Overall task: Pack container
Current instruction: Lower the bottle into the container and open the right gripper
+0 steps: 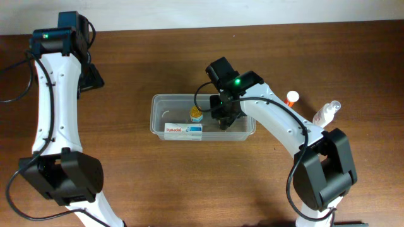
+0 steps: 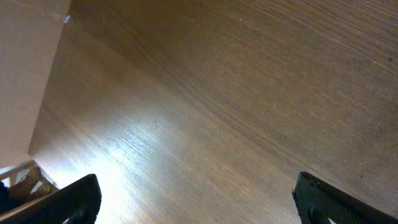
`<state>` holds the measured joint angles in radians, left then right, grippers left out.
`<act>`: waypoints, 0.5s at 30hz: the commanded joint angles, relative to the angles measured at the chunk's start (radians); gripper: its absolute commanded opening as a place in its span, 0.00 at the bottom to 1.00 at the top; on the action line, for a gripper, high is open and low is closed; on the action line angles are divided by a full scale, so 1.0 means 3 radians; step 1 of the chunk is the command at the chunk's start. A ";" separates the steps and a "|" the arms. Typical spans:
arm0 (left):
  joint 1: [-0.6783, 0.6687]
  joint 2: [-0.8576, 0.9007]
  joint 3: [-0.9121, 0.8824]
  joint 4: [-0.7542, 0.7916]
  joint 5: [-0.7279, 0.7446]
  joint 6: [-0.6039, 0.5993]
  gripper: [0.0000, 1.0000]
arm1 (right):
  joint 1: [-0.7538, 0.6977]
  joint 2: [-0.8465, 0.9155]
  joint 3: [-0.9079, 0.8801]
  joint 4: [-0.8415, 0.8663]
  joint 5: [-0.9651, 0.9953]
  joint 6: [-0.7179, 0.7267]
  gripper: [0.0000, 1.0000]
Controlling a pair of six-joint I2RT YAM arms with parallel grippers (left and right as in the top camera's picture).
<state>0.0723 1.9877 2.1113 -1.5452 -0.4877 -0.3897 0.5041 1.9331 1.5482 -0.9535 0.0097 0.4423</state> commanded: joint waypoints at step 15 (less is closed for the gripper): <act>0.0003 -0.0023 0.0009 -0.0003 -0.0046 -0.0022 1.00 | 0.0031 0.0015 -0.0078 0.0014 0.0005 0.0015 0.28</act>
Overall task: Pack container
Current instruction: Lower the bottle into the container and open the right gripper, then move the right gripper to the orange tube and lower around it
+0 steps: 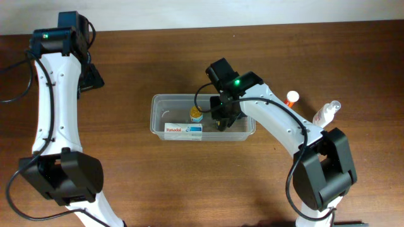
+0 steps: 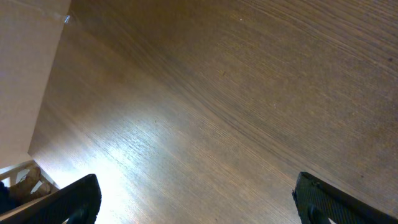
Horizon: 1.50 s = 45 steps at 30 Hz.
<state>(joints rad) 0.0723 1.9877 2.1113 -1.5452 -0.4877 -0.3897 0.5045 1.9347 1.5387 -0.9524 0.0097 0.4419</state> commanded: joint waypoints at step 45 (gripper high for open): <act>0.0003 -0.0023 0.0009 -0.0003 -0.0046 -0.0022 0.99 | -0.0757 0.0000 0.1853 -0.1601 0.0370 -0.0173 0.65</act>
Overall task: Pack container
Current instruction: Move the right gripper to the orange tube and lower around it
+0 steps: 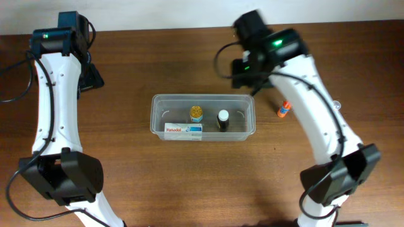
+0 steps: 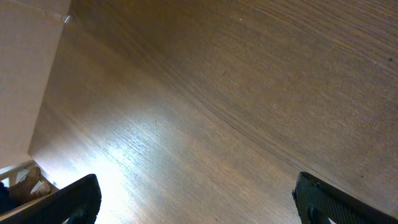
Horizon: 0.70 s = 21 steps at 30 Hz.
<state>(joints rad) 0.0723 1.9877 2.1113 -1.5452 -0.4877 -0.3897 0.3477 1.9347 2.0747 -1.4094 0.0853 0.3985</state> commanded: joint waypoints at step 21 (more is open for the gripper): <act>0.0003 -0.0023 0.0009 -0.0003 -0.0046 -0.0022 0.99 | -0.0958 0.0013 -0.0083 -0.0169 0.0107 -0.0445 0.70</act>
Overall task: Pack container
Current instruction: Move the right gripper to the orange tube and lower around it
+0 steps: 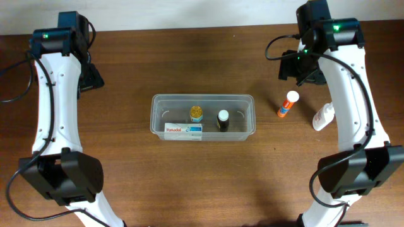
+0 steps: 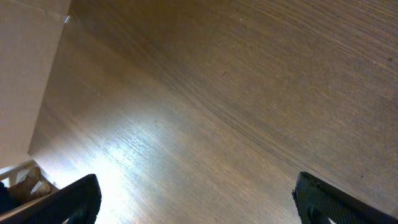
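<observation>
A clear plastic container (image 1: 246, 101) sits mid-table. Inside it lie a white Panadol box (image 1: 184, 130), a small yellow-capped bottle (image 1: 196, 113) and a dark bottle with a white cap (image 1: 223, 118). An orange-and-white tube (image 1: 288, 104) and a white spray bottle (image 1: 323, 116) lie on the table to the container's right. My right gripper (image 1: 302, 72) hangs just behind the tube; its jaws are hidden in the dark of the wrist. My left gripper (image 2: 196, 208) is open over bare wood at the far left, its fingertips (image 2: 74, 199) wide apart.
The brown wooden table (image 1: 126, 183) ends at a pale wall along the back. The left arm's links (image 1: 53, 107) run down the left side. The right arm's links (image 1: 353, 120) run down the right side past the spray bottle.
My right gripper has moved from behind the container's right end to the far right, just behind the orange tube. The spray bottle now shows in full. The left arm is unchanged.
My right gripper was low inside the container's right half, covering the spot beside the yellow-capped bottle, and stayed there. Later it was behind the container, and the dark bottle stood on that spot. Now it is by the tube. The left arm never moved.
</observation>
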`<state>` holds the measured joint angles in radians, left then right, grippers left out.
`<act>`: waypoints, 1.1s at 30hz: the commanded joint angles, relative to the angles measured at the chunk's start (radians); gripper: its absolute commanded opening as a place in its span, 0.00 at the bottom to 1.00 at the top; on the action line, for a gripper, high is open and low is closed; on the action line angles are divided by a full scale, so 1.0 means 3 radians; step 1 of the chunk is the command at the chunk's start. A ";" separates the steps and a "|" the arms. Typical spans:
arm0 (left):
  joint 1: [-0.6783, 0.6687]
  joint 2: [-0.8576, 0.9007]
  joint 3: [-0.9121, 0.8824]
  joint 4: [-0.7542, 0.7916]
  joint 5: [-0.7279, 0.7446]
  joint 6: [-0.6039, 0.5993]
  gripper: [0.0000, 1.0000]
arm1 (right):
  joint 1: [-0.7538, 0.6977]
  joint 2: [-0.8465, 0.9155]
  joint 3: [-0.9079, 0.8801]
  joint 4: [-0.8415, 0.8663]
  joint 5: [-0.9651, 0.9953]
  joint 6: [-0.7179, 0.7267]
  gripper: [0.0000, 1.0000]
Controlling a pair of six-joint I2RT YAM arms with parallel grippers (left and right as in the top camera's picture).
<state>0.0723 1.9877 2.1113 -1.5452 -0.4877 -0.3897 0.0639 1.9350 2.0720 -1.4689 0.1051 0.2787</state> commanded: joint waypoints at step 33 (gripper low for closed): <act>0.0003 -0.0023 0.0009 -0.0003 -0.0046 -0.0022 0.99 | -0.0150 0.0014 -0.1319 0.0936 -0.0130 -0.0058 0.75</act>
<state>0.0723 1.9877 2.1113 -1.5452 -0.4877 -0.3897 0.0216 1.9350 1.6844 -1.1942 0.0948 0.2611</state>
